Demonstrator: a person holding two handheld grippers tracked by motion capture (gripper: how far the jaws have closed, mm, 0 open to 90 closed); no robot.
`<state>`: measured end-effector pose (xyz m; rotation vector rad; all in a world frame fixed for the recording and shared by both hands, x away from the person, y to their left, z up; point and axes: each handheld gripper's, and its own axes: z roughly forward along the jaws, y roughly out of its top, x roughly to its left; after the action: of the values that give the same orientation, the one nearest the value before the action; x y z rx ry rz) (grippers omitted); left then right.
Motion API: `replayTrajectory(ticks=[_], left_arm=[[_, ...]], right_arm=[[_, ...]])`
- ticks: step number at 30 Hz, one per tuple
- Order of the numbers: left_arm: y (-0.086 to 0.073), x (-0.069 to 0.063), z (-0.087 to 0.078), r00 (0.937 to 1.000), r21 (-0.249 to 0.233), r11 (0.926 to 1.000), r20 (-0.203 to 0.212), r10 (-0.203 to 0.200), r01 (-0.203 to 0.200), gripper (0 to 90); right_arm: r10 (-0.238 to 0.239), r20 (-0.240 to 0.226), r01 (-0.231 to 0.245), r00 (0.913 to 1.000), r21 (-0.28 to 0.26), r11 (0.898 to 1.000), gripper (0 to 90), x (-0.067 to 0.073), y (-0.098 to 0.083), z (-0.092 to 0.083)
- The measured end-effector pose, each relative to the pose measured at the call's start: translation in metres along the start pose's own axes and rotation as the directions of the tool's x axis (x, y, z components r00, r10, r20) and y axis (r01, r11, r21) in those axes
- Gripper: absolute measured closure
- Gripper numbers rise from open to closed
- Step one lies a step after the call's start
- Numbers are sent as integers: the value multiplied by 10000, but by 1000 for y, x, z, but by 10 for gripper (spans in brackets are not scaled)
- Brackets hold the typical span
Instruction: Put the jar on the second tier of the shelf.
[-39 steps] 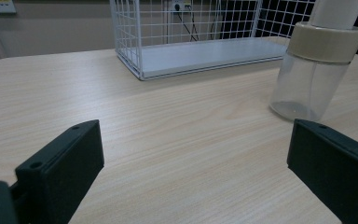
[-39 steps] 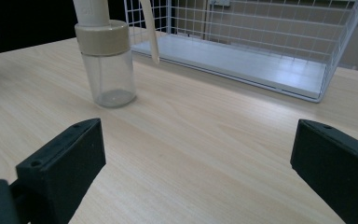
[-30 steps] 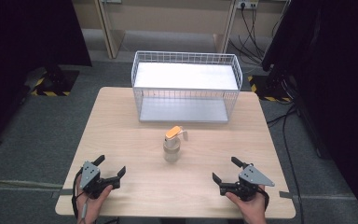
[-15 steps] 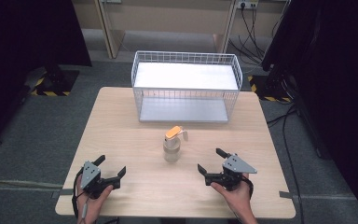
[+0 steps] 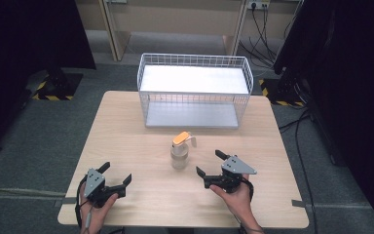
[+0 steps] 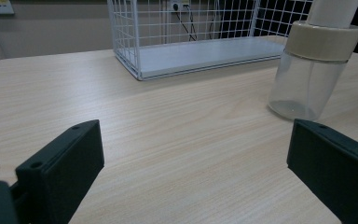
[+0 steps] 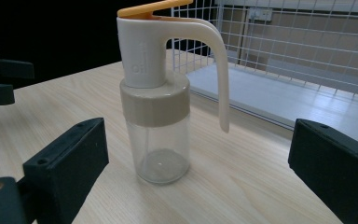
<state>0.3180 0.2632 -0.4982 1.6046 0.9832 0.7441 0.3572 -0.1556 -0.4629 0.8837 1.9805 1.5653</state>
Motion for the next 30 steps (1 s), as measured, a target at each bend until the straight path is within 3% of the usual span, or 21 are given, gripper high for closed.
replayTrajectory(ticks=[30], left_arm=[[0,0,0,10000,-6,10000,66,-16,17,31]], right_arm=[[-92,-586,104,9982,211,9997,84,21,8,58]])
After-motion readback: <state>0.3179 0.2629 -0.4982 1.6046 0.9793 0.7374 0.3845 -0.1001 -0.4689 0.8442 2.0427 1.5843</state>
